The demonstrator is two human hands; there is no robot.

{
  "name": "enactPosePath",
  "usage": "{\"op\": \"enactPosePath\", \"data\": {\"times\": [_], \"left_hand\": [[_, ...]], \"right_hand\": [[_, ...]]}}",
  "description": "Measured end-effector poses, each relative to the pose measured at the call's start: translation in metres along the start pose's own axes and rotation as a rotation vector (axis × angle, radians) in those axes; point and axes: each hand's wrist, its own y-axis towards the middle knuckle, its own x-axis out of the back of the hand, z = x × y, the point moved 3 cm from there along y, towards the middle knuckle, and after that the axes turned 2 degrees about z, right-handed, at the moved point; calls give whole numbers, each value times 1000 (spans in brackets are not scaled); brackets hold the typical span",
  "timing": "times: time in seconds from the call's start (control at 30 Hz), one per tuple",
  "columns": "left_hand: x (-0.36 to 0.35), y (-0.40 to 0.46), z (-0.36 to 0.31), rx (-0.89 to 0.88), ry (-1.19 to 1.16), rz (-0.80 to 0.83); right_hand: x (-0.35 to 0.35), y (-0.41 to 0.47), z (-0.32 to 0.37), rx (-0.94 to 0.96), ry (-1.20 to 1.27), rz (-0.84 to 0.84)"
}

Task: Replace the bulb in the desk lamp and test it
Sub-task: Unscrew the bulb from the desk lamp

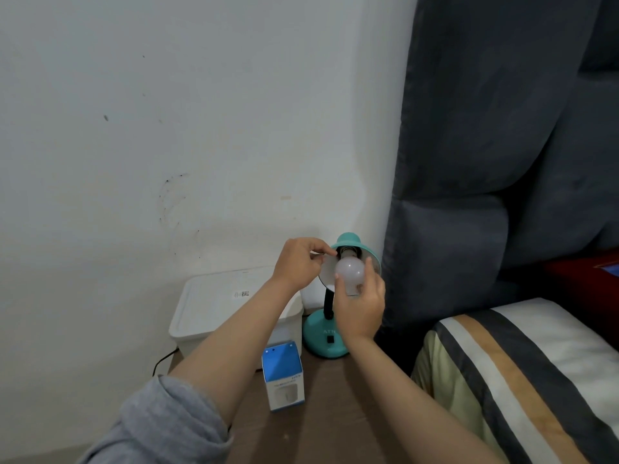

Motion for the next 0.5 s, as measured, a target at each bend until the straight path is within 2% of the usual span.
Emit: {"op": "enactPosePath", "data": {"times": [0.13, 0.3, 0.37, 0.5], "left_hand": [[0, 0, 0, -8, 9, -5], [-1, -1, 1, -15, -8, -9], [-1, -1, 1, -12, -11, -7], [-1, -1, 1, -6, -14, -4]], "right_hand": [[-1, 5, 3, 36, 9, 10], [-4, 5, 2, 120, -105, 35], [-3, 2, 0, 134, -68, 8], [0, -2, 3, 44, 36, -38]]}}
